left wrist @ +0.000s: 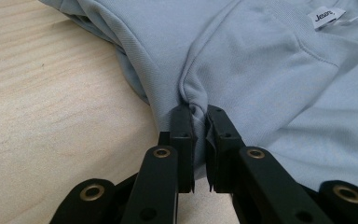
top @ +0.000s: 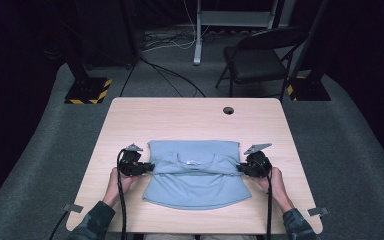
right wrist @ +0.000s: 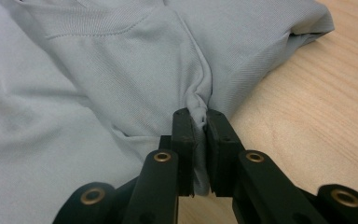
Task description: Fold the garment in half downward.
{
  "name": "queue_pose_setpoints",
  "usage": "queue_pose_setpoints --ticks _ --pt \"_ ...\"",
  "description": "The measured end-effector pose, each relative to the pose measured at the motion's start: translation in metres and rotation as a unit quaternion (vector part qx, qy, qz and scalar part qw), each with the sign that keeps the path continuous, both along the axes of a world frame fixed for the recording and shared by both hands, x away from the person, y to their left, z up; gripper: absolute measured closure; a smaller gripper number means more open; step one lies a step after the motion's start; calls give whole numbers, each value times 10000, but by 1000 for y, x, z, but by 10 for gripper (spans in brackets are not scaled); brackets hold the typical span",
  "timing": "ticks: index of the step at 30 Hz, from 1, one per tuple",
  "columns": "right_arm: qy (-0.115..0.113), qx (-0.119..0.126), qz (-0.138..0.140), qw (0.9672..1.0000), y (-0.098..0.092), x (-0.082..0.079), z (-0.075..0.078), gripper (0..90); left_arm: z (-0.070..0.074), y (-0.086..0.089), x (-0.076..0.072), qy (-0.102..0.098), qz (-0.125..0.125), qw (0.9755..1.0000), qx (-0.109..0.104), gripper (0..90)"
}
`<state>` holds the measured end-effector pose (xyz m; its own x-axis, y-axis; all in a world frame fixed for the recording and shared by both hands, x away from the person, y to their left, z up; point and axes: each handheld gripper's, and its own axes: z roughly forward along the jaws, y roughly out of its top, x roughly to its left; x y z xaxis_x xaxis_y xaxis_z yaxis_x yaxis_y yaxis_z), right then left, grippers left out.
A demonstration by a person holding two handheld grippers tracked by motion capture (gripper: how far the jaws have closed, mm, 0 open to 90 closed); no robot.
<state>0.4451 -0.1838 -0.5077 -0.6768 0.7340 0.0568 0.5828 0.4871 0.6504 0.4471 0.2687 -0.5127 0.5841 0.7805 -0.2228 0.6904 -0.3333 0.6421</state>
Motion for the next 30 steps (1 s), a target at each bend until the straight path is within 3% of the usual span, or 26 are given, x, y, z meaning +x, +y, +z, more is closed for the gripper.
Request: queue_pose_setpoints --ticks 15,24,30 --pt "-39 -19 38 10000 0 -1 1 813 3 2 -2 -63 -82 9999 7 772" --pt "-65 -59 206 9997 -3 -3 10 617 18 5 -8 -195 -370 9991 -22 554" --pt "-94 -29 330 9994 -1 -1 19 520 31 1 -3 -317 -568 9979 -56 511"
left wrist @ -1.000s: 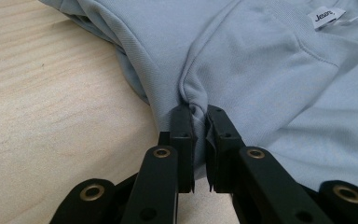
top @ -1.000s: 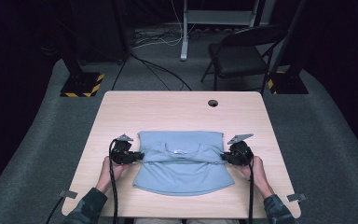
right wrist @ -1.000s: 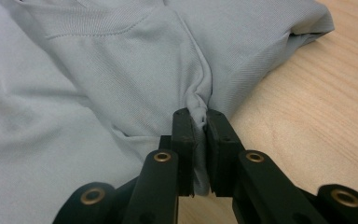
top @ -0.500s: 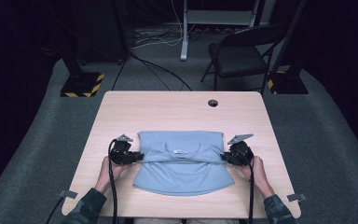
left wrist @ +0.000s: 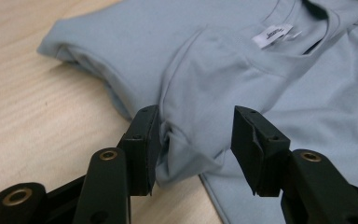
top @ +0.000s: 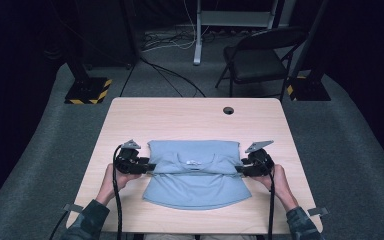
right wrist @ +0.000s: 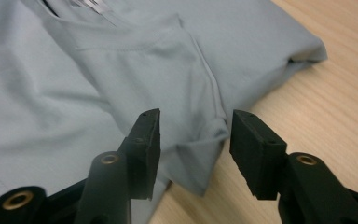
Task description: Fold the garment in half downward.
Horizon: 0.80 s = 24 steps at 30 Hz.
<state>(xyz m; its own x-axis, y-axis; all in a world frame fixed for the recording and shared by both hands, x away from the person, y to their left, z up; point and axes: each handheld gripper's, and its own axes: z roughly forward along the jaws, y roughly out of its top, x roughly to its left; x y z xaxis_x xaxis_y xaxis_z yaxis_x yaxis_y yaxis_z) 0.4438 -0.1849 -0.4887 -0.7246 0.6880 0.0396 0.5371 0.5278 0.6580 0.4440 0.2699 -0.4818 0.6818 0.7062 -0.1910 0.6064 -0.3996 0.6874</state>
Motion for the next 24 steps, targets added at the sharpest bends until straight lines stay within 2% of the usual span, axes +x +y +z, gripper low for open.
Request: queue_pose_setpoints --ticks 2,6,9,10,15,20,24 --pt "-3 11 48 10000 1 1 2 510 2 -2 1 -3 -40 10000 34 501" --pt "-54 -19 238 9997 15 8 12 485 3 -16 12 34 -311 9994 136 482" --pt "-38 9 323 9995 21 13 14 486 2 -21 17 70 -366 9991 183 478" --pt "24 -35 407 9992 29 18 13 485 -1 -26 23 149 -448 9986 224 473" --pt "263 -106 506 9983 41 33 6 484 -5 -32 36 313 -553 9976 281 471" --pt "439 -141 476 9978 43 42 -1 481 -12 -36 42 425 -564 9966 416 470" --pt "526 -147 454 9975 42 44 -5 492 -13 -36 43 414 -576 9963 488 501"
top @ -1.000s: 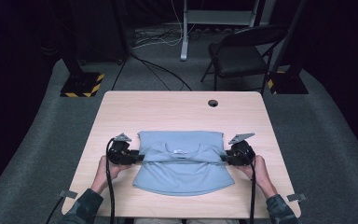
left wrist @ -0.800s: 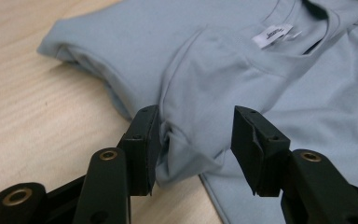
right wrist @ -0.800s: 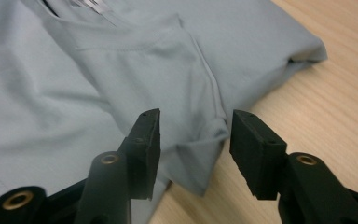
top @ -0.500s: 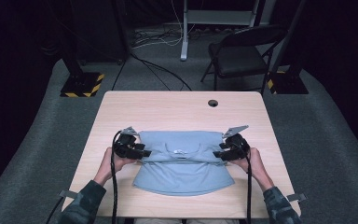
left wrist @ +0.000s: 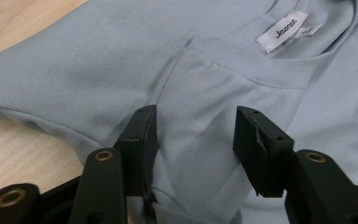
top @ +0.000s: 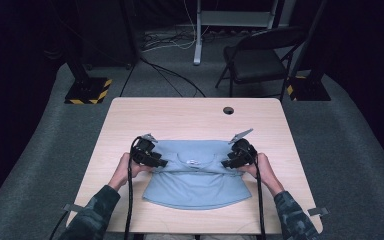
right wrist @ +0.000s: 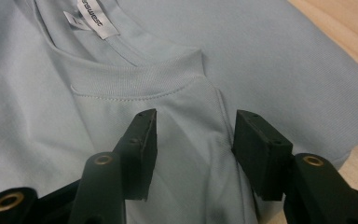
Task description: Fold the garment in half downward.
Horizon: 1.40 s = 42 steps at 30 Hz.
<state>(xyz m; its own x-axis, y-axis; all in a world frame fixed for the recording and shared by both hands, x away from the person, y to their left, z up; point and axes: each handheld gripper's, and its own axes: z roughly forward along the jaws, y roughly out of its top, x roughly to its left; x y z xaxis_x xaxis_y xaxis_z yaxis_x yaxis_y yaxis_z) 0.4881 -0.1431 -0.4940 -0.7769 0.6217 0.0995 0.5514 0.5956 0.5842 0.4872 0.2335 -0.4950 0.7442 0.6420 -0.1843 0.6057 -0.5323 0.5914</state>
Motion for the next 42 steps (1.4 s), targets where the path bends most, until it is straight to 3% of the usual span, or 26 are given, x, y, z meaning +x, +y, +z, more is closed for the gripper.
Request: queue_pose_setpoints --ticks 8,13,16,23,30,35,38,42 --pt "14 1 -22 10000 -2 -1 -4 666 -1 -2 -8 -321 -59 9991 289 688" --pt "-73 47 -50 9999 -3 -5 -5 836 -1 -1 -13 -456 -123 9986 219 817" --pt "-104 96 -58 9999 -4 -7 -4 870 0 -1 -15 -496 -166 9985 174 861" --pt "-139 318 8 9994 -8 -17 4 883 6 3 -23 -503 -270 9984 -40 869" --pt "-108 589 265 9979 -14 -42 10 883 11 7 -46 -407 -489 9976 -281 867" --pt "-22 600 413 9973 -18 -65 6 882 8 10 -61 -260 -643 9968 -407 856" --pt "79 562 485 9972 -21 -76 2 878 5 16 -73 -29 -842 9952 -497 811" --pt "185 580 512 9968 -30 -82 0 824 10 26 -79 26 -889 9933 -735 737"
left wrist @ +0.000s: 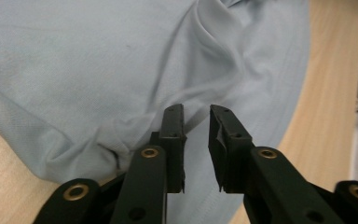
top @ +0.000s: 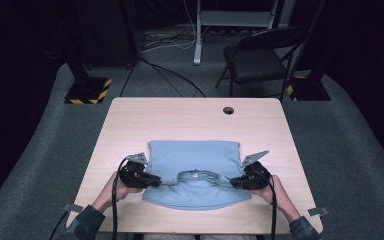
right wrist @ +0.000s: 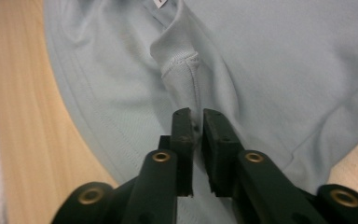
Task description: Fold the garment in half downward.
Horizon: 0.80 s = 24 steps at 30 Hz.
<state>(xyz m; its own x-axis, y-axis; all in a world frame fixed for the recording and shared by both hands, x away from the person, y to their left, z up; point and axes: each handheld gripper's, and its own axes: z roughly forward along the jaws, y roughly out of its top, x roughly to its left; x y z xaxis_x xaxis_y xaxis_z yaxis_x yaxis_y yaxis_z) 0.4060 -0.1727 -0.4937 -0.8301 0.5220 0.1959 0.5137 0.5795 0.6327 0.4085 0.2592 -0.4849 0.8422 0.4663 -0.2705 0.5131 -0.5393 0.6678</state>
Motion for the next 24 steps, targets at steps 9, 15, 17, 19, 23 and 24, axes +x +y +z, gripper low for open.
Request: queue_pose_setpoints --ticks 9,15,17,19,23,24 --pt "-23 482 -183 9987 -11 4 14 617 5 2 13 -132 586 9982 77 579" --pt "-286 201 -865 9956 14 17 8 449 -8 -20 26 -321 1410 9878 582 361" --pt "-195 136 -952 9952 23 21 3 384 -12 -29 28 -342 1459 9857 776 305" --pt "-177 -91 -975 9950 31 22 -3 339 -16 -36 27 -330 1351 9862 896 273" --pt "-175 -361 -666 9970 39 18 -10 262 -17 -41 23 -412 959 9885 1098 233" --pt "-177 -399 -590 9973 39 17 -10 245 -18 -40 21 -387 790 9895 1143 220"
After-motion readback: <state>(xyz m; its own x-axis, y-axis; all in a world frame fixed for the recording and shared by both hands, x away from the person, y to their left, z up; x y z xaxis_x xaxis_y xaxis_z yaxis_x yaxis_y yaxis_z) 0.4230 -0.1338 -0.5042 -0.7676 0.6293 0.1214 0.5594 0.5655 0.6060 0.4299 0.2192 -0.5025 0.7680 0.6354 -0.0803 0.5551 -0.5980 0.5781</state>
